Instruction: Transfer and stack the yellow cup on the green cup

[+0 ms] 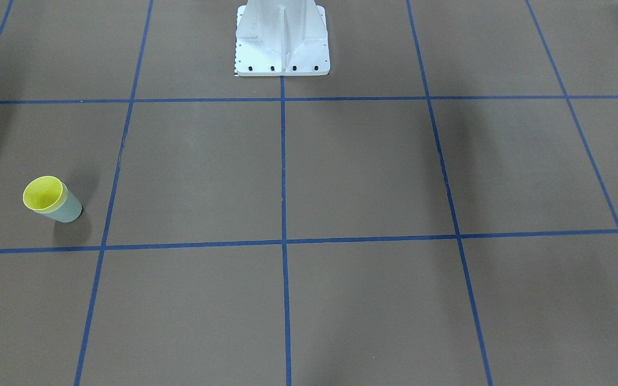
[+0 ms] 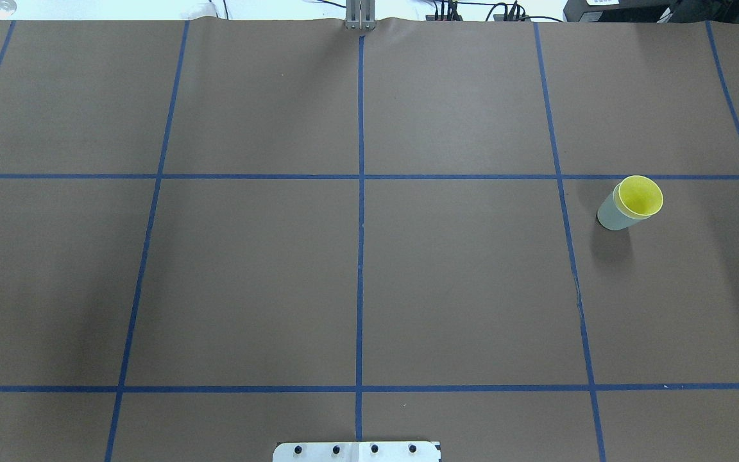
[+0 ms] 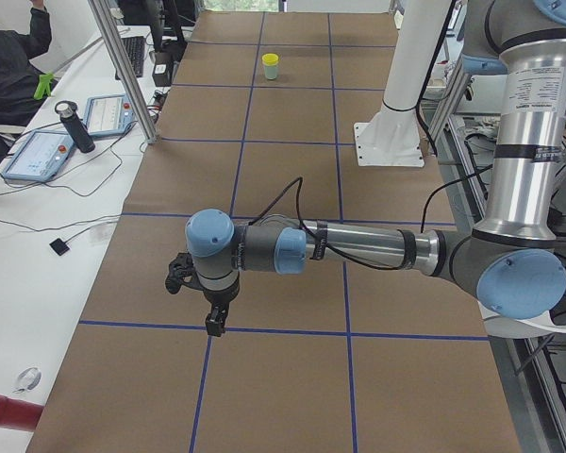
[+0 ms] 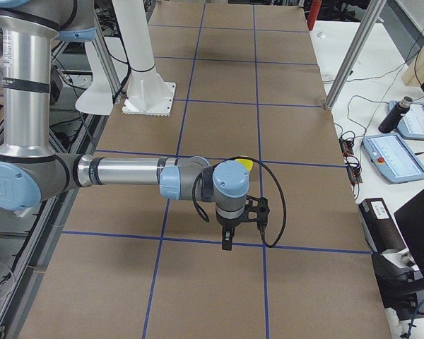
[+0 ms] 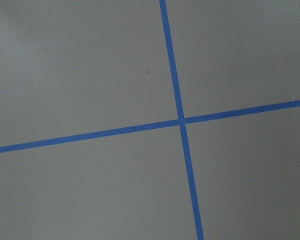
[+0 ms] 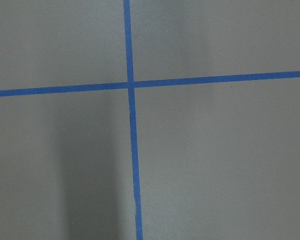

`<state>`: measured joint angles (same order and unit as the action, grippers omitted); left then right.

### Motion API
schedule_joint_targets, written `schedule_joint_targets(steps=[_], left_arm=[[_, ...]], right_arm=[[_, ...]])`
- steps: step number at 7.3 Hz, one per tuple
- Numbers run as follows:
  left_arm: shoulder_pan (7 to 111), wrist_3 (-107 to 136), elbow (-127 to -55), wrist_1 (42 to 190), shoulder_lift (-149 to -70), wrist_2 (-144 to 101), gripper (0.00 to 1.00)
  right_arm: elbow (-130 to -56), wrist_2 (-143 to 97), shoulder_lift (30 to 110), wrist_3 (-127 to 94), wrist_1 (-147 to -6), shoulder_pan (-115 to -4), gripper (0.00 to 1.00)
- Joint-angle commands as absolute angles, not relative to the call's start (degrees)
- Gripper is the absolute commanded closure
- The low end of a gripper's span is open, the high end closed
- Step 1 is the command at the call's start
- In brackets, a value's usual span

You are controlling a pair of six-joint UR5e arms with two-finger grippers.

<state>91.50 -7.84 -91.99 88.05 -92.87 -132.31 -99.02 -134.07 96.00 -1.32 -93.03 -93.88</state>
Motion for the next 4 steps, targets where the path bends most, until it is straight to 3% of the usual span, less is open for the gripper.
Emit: schedule_joint_targets(steps=[1, 4], left_arm=[[91.5, -7.7, -92.0, 88.3, -91.7, -132.6, 0.0], [91.6, -7.6, -94.3, 88.8, -88.9, -132.7, 0.0]], right_arm=[[-99.0, -134.6, 96.1, -1.4, -93.0, -93.9, 0.01], [-99.0, -135.0, 96.1, -1.6, -93.0, -93.9, 0.01]])
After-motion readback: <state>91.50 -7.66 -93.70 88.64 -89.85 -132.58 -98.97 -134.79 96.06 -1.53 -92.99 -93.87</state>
